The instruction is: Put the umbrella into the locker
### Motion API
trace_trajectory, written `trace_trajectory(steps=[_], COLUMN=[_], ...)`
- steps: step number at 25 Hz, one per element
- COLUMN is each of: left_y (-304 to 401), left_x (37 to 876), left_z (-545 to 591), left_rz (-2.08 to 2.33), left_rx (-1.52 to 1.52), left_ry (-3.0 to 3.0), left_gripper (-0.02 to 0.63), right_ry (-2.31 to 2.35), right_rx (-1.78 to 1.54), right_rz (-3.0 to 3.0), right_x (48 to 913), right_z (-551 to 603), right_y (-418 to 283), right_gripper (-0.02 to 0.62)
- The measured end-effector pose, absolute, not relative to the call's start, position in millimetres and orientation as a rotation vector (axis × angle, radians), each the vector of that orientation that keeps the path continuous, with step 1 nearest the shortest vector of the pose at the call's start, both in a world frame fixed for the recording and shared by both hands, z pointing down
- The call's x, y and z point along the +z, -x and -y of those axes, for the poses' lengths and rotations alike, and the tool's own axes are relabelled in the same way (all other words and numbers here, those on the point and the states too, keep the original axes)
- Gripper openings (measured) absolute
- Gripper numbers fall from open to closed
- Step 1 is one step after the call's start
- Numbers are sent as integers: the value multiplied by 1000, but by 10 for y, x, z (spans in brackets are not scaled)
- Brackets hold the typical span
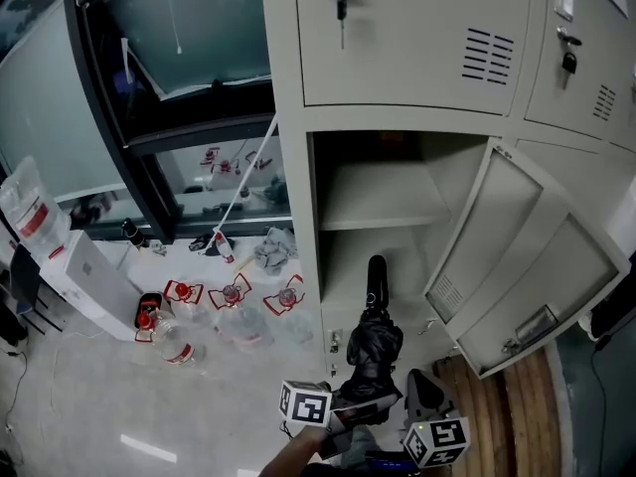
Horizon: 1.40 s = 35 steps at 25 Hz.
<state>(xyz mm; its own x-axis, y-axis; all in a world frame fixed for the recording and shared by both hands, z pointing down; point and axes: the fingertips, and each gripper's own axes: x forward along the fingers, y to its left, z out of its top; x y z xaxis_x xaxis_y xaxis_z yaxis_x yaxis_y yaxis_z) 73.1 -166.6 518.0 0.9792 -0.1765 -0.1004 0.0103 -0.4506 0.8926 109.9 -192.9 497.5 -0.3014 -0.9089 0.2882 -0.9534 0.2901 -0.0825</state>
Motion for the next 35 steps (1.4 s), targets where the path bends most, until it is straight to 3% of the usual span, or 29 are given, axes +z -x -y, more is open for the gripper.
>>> trace_trajectory(steps=[35], left_y=[-853], left_x=[5270], left_z=[2779], left_rz=[71], left_rx=[-371], left_ry=[-1785], left_gripper=[276], right_ry=[-1699], right_rx=[422], right_rz=[2357], right_x=[5180], right_z=[2773], right_y=[-1146], right_gripper=[2])
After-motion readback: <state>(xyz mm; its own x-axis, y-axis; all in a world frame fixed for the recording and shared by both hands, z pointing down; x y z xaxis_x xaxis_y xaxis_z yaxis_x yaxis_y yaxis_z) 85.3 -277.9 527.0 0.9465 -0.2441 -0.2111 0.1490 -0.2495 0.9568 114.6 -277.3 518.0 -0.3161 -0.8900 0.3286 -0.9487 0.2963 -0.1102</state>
